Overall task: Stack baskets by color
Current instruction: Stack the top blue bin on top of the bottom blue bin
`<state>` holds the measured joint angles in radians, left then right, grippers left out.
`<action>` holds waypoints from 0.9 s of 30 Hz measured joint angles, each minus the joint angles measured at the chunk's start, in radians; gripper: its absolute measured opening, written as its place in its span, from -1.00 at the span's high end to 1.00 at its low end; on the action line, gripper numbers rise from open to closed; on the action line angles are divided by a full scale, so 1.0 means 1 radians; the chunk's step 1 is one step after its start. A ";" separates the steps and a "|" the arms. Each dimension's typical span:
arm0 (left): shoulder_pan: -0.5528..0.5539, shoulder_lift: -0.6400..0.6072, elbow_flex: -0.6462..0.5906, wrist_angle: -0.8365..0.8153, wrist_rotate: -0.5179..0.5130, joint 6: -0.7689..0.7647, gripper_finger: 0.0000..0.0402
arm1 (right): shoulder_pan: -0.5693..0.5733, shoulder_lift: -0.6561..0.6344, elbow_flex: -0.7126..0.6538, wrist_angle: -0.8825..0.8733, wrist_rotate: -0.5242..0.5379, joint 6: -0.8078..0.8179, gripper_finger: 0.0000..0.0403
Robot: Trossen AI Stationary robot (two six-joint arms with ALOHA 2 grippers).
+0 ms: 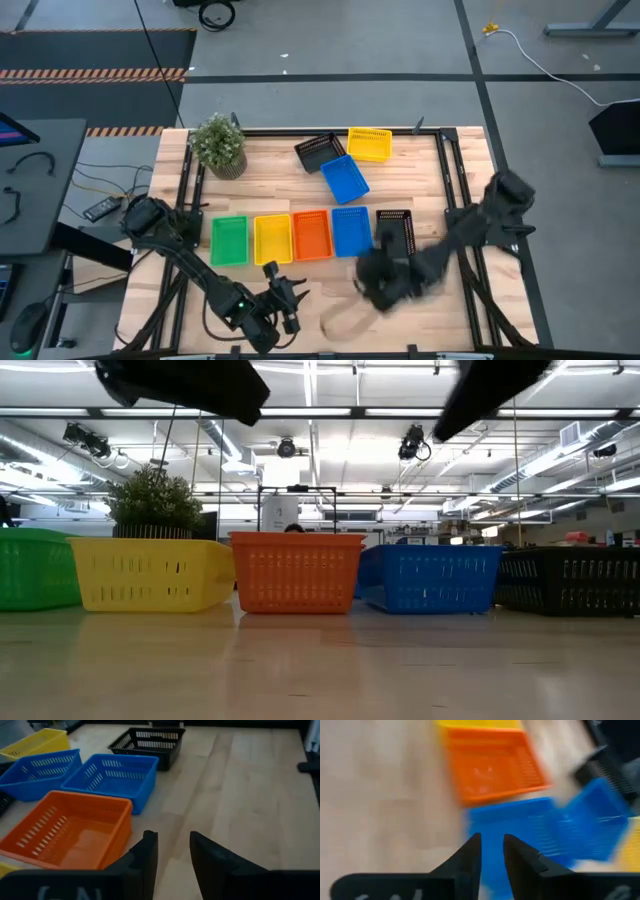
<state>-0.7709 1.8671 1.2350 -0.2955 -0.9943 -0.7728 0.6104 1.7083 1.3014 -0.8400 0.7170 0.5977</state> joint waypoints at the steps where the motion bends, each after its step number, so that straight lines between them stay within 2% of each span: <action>1: 0.005 0.000 0.001 -0.001 0.000 0.007 0.41 | -0.058 -0.026 0.000 -0.021 -0.022 -0.076 0.62; 6: 0.022 -0.006 0.026 -0.011 -0.017 0.123 0.41 | -0.354 -0.104 0.000 -0.042 -0.182 -0.468 0.68; 11: 0.027 -0.036 0.032 -0.051 -0.092 0.209 0.41 | -0.611 -0.106 0.000 -0.025 -0.489 -0.779 0.61; 14: 0.028 -0.061 0.032 -0.125 -0.131 0.212 0.41 | -0.713 -0.106 -0.024 -0.003 -0.617 -0.897 0.53; 18: 0.024 -0.074 0.032 -0.192 -0.137 0.181 0.41 | -0.785 -0.101 -0.068 0.039 -0.677 -0.975 0.40; 22: 0.021 -0.076 0.032 -0.213 -0.146 0.145 0.41 | -0.805 -0.082 -0.138 0.120 -0.664 -1.044 0.31; 27: 0.015 -0.076 0.031 -0.221 -0.143 0.130 0.41 | -0.806 -0.072 -0.204 0.198 -0.650 -1.080 0.31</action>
<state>-0.7559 1.7912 1.2663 -0.5163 -1.1375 -0.6430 -0.1951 1.6363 1.0970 -0.6418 0.0670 -0.4824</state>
